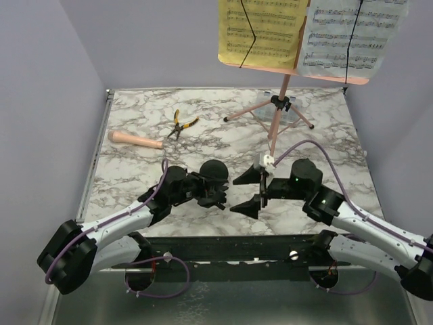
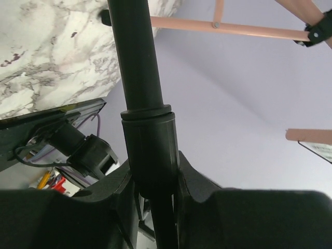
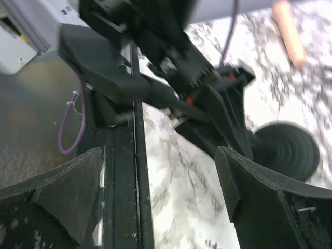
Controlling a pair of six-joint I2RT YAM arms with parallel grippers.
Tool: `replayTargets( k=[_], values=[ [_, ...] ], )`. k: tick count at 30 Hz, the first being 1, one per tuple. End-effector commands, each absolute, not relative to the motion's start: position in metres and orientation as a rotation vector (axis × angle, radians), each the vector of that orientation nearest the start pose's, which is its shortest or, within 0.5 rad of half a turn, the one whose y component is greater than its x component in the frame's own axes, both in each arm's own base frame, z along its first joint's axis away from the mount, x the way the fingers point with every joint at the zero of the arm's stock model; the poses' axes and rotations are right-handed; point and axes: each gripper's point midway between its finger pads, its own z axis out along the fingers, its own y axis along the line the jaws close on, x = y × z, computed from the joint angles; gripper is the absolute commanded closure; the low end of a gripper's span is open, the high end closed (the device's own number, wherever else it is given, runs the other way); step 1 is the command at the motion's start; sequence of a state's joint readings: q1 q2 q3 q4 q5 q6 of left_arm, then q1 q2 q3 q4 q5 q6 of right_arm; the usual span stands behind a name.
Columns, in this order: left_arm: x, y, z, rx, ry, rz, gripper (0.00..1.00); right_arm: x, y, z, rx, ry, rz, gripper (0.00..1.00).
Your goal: Set up the instrument practice props
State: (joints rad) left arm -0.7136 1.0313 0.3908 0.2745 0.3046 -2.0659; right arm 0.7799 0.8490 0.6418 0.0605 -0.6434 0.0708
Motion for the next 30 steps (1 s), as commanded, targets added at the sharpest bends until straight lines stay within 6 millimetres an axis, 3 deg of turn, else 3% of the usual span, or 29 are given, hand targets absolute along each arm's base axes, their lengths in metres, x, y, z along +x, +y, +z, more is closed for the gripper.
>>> replayTargets(
  k=[1,5,12,17,20,25,30],
  values=[
    [0.209,-0.298,0.217,-1.645,2.066,-2.025,1.0,0.159,0.316,0.274,-1.091,1.207,0.933,0.03],
    [0.209,-0.299,0.219,-1.639,2.064,-2.029,1.0,0.148,0.333,0.285,-1.119,1.031,0.973,0.02],
    [0.207,-0.3,0.217,-1.64,2.069,-2.025,1.0,0.129,0.369,0.287,-1.183,0.941,1.049,0.03],
    [0.205,-0.298,0.214,-1.657,2.061,-2.02,1.0,0.123,0.371,0.292,-1.146,0.932,1.074,0.05],
    [0.205,-0.294,0.208,-1.686,2.042,-2.006,1.0,0.124,0.373,0.295,-1.12,0.976,1.101,0.15],
    [0.205,-0.29,0.204,-1.718,2.015,-1.995,1.0,0.123,0.375,0.291,-1.085,1.03,1.154,0.21],
    [0.208,-0.289,0.197,-1.764,2.003,-1.96,1.0,0.148,0.372,0.283,-0.902,1.182,1.14,0.45]
  ],
)
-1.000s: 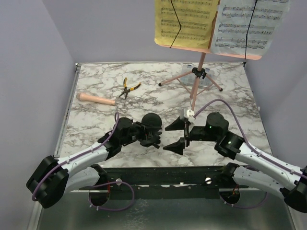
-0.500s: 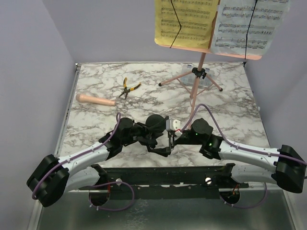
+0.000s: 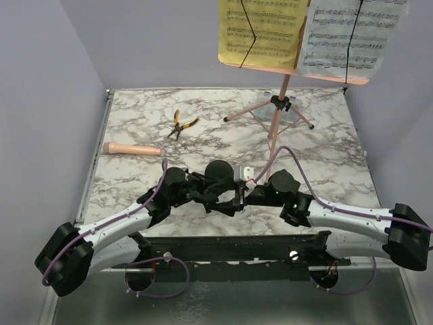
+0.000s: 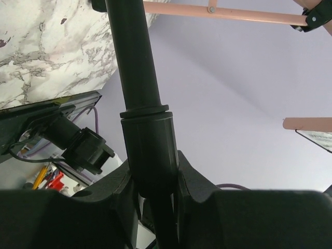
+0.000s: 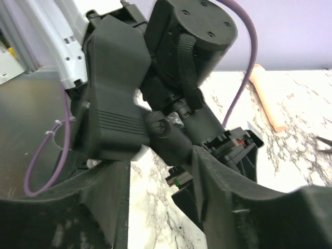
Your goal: Set up the instrument practice props
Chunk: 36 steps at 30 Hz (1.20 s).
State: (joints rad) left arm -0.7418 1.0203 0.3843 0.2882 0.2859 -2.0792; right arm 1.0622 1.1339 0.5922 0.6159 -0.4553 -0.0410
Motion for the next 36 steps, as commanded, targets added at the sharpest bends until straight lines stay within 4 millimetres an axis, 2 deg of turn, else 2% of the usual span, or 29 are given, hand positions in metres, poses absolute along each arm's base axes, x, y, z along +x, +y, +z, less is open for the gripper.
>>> replayTargets(
  k=[1,4,7,10,14,15,20,23,27,30,32,36],
  values=[
    [0.209,-0.288,0.193,-1.797,2.001,-1.941,1.0,0.156,0.369,0.279,-0.85,1.226,1.114,0.49],
    [0.215,-0.286,0.18,-1.897,1.978,-1.861,1.0,0.178,0.354,0.266,-0.689,1.35,1.05,0.58],
    [0.221,-0.284,0.166,-1.983,1.964,-1.774,1.0,0.193,0.339,0.258,-0.543,1.418,1.0,0.74],
    [0.225,-0.285,0.154,-2.054,1.95,-1.719,0.97,0.198,0.334,0.247,-0.515,1.467,0.972,0.77],
    [0.23,-0.284,0.139,-2.108,1.939,-1.651,0.87,0.203,0.332,0.233,-0.505,1.517,0.932,0.78],
    [0.232,-0.284,0.137,-2.118,1.93,-1.645,0.84,0.206,0.33,0.23,-0.49,1.528,0.915,0.79],
    [0.233,-0.277,0.135,-2.092,1.897,-1.634,0.4,0.213,0.327,0.218,-0.467,1.577,0.881,0.81],
    [0.229,-0.27,0.135,-2.063,1.886,-1.641,0.19,0.22,0.322,0.21,-0.436,1.605,0.851,0.8],
    [0.216,-0.254,0.13,-2.009,1.901,-1.608,0.02,0.227,0.317,0.203,-0.415,1.635,0.818,0.8],
    [0.209,-0.236,0.126,-1.974,1.878,-1.546,0.01,0.231,0.316,0.202,-0.414,1.65,0.807,0.78],
    [0.214,-0.225,0.133,-1.943,1.787,-1.569,0.02,0.231,0.32,0.203,-0.426,1.658,0.813,0.76],
    [0.223,-0.214,0.145,-1.932,1.675,-1.587,0.11,0.231,0.328,0.204,-0.457,1.725,0.814,0.69]
  ],
)
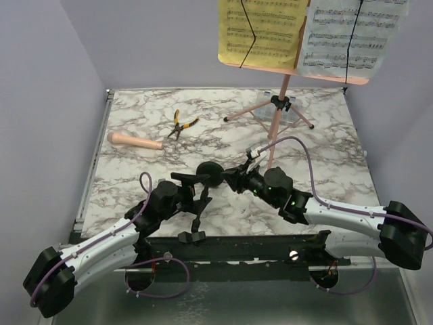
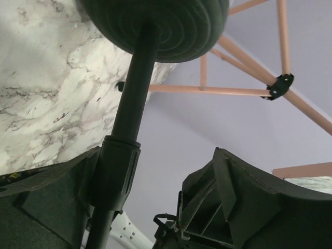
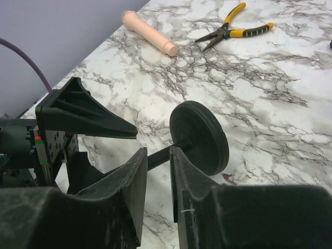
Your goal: Set up the instrument practice props
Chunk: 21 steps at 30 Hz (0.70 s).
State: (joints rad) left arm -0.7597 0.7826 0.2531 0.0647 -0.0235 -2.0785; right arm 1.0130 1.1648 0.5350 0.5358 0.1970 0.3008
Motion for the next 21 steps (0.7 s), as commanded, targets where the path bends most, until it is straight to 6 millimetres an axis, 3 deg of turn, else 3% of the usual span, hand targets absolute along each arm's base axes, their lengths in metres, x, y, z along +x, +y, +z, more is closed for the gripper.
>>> replayTargets(
  k=[1,6,9,11,13,16,21],
  values=[
    [0.224,-0.213,0.148,-1.919,1.665,-1.592,0.19,0.229,0.329,0.203,-0.476,1.733,0.814,0.67],
    [0.228,-0.224,0.157,-1.878,1.691,-1.63,0.33,0.217,0.314,0.199,-0.622,1.684,0.761,0.47],
    [0.228,-0.231,0.163,-1.864,1.721,-1.65,0.36,0.181,0.325,0.201,-0.947,1.51,0.842,0.29],
    [0.231,-0.234,0.173,-1.834,1.72,-1.669,0.41,0.165,0.328,0.195,-1.114,1.423,0.85,0.23],
    [0.233,-0.237,0.183,-1.821,1.713,-1.688,0.49,0.155,0.331,0.193,-1.223,1.349,0.854,0.21],
    [0.235,-0.241,0.192,-1.827,1.712,-1.711,0.55,0.15,0.338,0.2,-1.242,1.201,0.868,0.16],
    [0.236,-0.247,0.192,-1.84,1.742,-1.708,0.55,0.154,0.367,0.219,-1.244,1.055,0.898,0.15]
  ],
)
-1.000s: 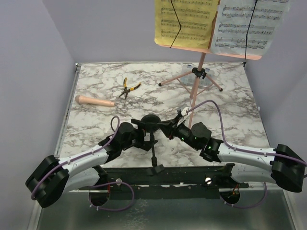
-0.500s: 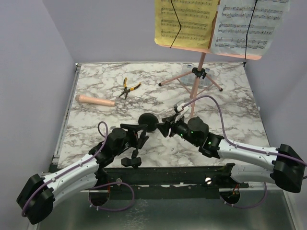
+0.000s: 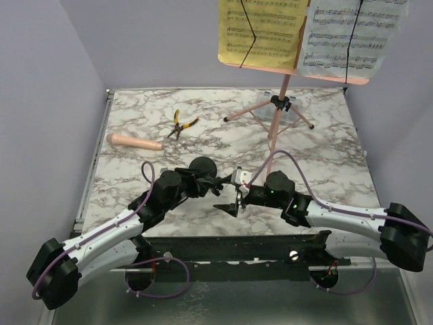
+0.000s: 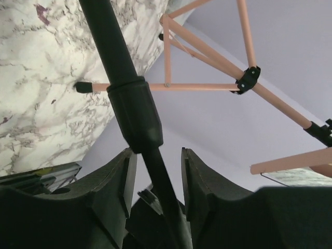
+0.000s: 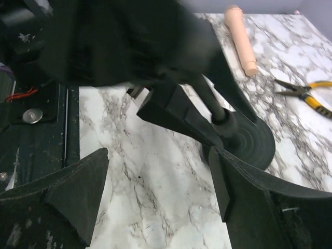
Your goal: Set up the instrument practice props
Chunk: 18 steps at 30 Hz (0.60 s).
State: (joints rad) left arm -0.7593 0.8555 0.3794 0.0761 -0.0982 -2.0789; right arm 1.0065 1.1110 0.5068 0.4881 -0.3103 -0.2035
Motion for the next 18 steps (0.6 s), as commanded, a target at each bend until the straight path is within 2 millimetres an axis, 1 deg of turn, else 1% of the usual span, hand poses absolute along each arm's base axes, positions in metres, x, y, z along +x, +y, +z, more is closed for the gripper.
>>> replayTargets(
  k=[1,3,4,5,7,10,12,14,17,18],
  values=[
    [0.236,-0.248,0.191,-1.842,1.748,-1.704,0.56,0.155,0.373,0.227,-1.225,1.026,0.916,0.15],
    [0.236,-0.249,0.188,-1.856,1.754,-1.696,0.56,0.166,0.379,0.244,-1.121,1.004,0.924,0.16],
    [0.235,-0.249,0.187,-1.859,1.757,-1.694,0.56,0.176,0.38,0.251,-1.043,1.023,0.915,0.17],
    [0.235,-0.249,0.186,-1.862,1.76,-1.692,0.56,0.182,0.381,0.258,-0.982,1.035,0.926,0.18],
    [0.235,-0.25,0.186,-1.863,1.764,-1.69,0.57,0.192,0.384,0.264,-0.888,1.082,0.953,0.23],
    [0.235,-0.25,0.184,-1.866,1.77,-1.686,0.59,0.205,0.385,0.26,-0.797,1.182,0.961,0.32],
    [0.235,-0.25,0.183,-1.864,1.775,-1.68,0.6,0.214,0.381,0.256,-0.706,1.254,0.97,0.35],
    [0.235,-0.251,0.181,-1.868,1.78,-1.677,0.62,0.22,0.376,0.257,-0.643,1.287,0.97,0.37],
    [0.235,-0.252,0.181,-1.868,1.784,-1.679,0.64,0.225,0.375,0.264,-0.592,1.29,0.971,0.37],
    [0.236,-0.253,0.183,-1.868,1.781,-1.686,0.64,0.23,0.374,0.268,-0.569,1.293,0.95,0.37]
  ],
)
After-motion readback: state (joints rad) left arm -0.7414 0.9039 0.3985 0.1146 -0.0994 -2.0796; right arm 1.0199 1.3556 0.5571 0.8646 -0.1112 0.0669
